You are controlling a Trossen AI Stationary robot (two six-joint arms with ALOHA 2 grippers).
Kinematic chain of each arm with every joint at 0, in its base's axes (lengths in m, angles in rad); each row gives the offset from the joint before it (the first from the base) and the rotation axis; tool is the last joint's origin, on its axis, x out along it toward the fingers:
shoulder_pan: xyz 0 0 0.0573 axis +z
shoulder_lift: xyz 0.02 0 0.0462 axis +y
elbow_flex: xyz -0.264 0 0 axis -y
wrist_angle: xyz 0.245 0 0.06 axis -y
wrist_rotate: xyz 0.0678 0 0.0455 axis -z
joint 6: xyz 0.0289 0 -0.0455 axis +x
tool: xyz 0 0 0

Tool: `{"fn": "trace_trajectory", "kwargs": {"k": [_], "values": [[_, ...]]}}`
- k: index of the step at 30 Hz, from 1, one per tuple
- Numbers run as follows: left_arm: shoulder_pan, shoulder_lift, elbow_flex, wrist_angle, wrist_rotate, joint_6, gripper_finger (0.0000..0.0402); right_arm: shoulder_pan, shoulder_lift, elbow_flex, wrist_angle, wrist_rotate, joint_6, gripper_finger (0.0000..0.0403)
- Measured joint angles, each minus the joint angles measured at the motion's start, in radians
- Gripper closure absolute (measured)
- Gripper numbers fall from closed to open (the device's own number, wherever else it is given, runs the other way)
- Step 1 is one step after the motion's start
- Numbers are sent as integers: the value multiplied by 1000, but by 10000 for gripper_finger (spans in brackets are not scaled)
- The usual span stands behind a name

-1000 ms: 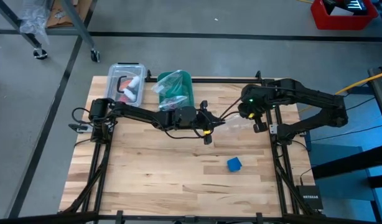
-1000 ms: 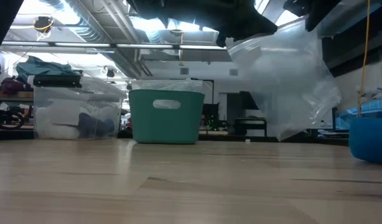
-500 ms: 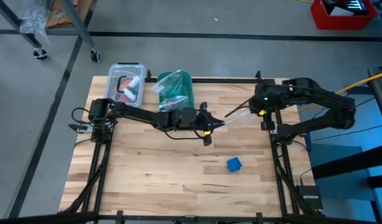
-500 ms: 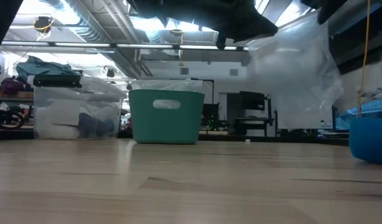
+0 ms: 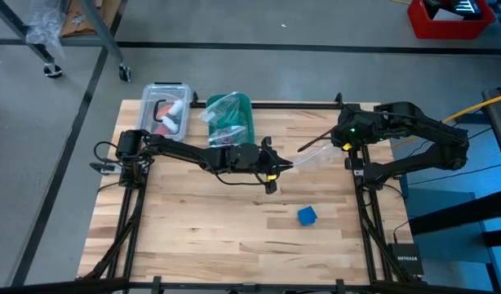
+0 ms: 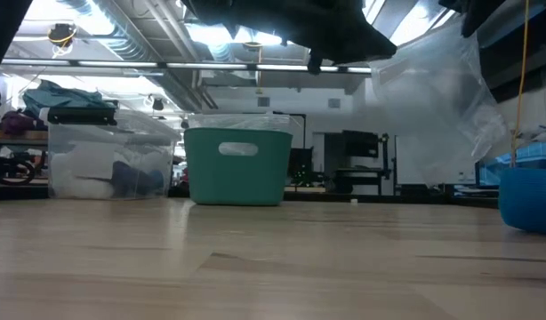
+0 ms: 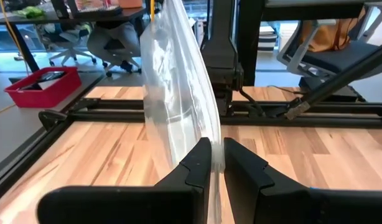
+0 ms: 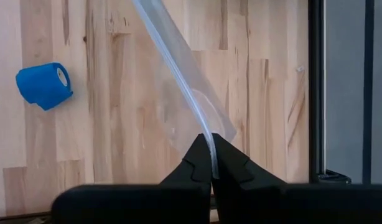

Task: Roll bandage
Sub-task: Open the transparent zip bag

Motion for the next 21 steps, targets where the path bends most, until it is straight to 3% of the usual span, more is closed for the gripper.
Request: {"fn": "trace_trajectory", "kwargs": {"k": [14, 21], "values": [[-15, 0, -1, -21, 1, -2, 360, 0, 0, 0, -7, 3, 0, 402], [-15, 0, -1, 95, 3, -89, 298, 0, -1, 0, 3, -11, -1, 402]]}}
